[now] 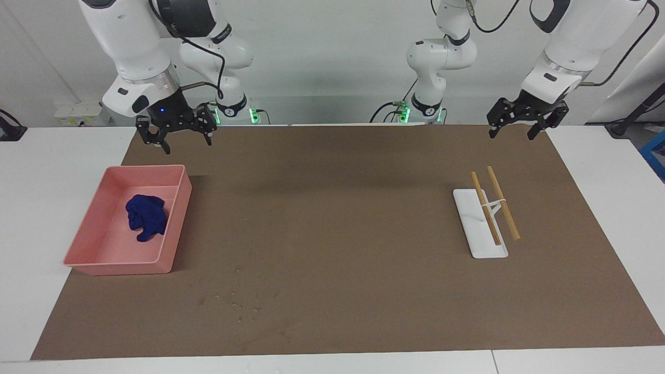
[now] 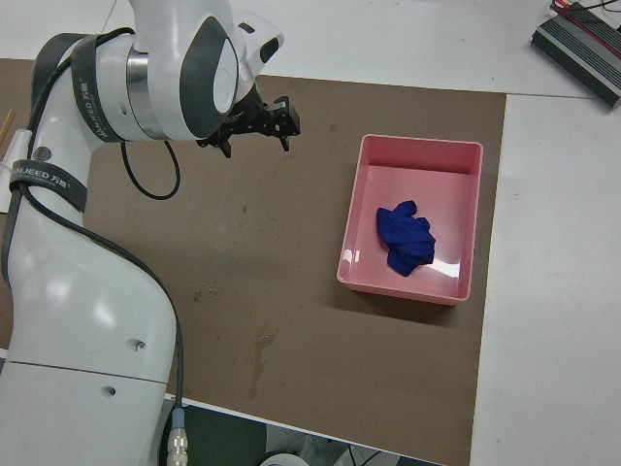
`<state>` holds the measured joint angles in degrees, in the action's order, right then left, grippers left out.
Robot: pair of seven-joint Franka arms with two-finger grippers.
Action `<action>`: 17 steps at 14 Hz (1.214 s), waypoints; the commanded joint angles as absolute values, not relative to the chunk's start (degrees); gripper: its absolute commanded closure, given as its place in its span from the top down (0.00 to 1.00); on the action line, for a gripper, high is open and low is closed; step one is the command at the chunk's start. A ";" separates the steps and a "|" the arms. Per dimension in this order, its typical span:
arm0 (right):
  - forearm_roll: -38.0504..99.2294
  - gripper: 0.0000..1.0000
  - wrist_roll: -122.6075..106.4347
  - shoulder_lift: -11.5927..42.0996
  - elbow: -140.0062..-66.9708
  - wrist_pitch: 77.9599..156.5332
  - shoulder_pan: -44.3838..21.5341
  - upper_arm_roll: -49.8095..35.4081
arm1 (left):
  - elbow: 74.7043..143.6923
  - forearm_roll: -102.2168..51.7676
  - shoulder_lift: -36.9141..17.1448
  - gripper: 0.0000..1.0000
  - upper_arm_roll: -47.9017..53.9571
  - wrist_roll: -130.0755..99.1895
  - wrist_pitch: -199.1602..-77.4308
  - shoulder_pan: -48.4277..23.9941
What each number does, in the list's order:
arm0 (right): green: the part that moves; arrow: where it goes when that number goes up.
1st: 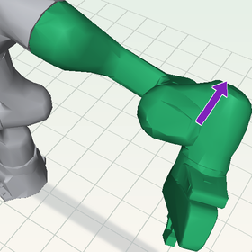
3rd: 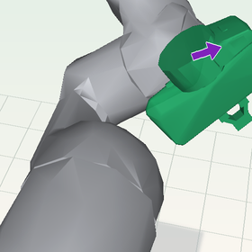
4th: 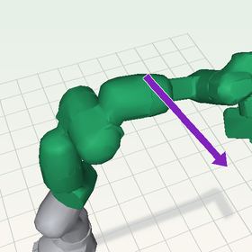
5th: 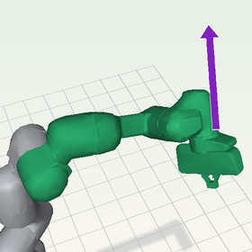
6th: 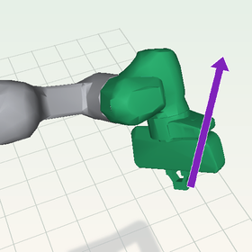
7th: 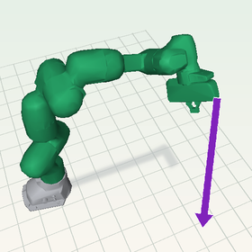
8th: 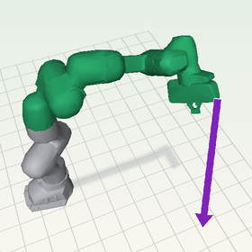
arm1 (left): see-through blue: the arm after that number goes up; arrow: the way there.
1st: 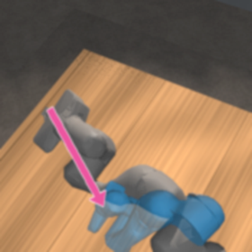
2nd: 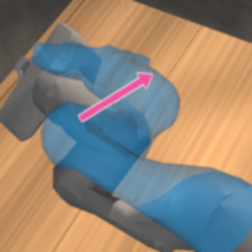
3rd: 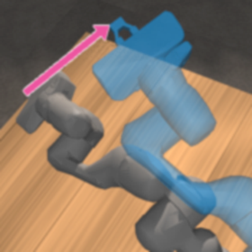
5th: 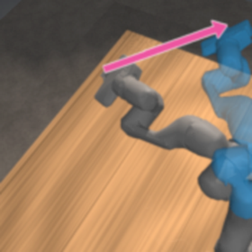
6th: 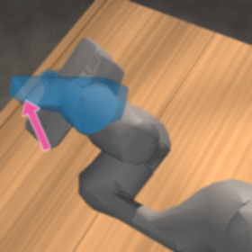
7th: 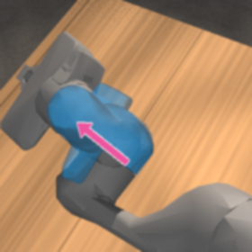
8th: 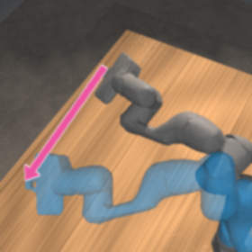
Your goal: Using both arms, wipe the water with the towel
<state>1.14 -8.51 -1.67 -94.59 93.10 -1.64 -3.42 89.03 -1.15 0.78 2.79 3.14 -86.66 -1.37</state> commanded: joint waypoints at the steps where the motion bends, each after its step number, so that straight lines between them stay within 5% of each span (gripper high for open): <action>1: 1.67 1.00 -9.84 -2.29 -95.01 93.25 -0.70 -4.13 | 90.35 -0.53 2.11 1.00 2.90 3.43 -86.13 -1.23; 17: 1.76 1.00 -8.61 -2.29 -94.92 93.60 0.00 -3.69 | 90.35 -0.61 2.11 1.00 2.90 3.51 -86.13 -1.23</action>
<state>1.14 -8.49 -1.69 -94.54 93.20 -0.89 -3.27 89.03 -1.15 0.78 2.79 3.14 -86.65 -1.37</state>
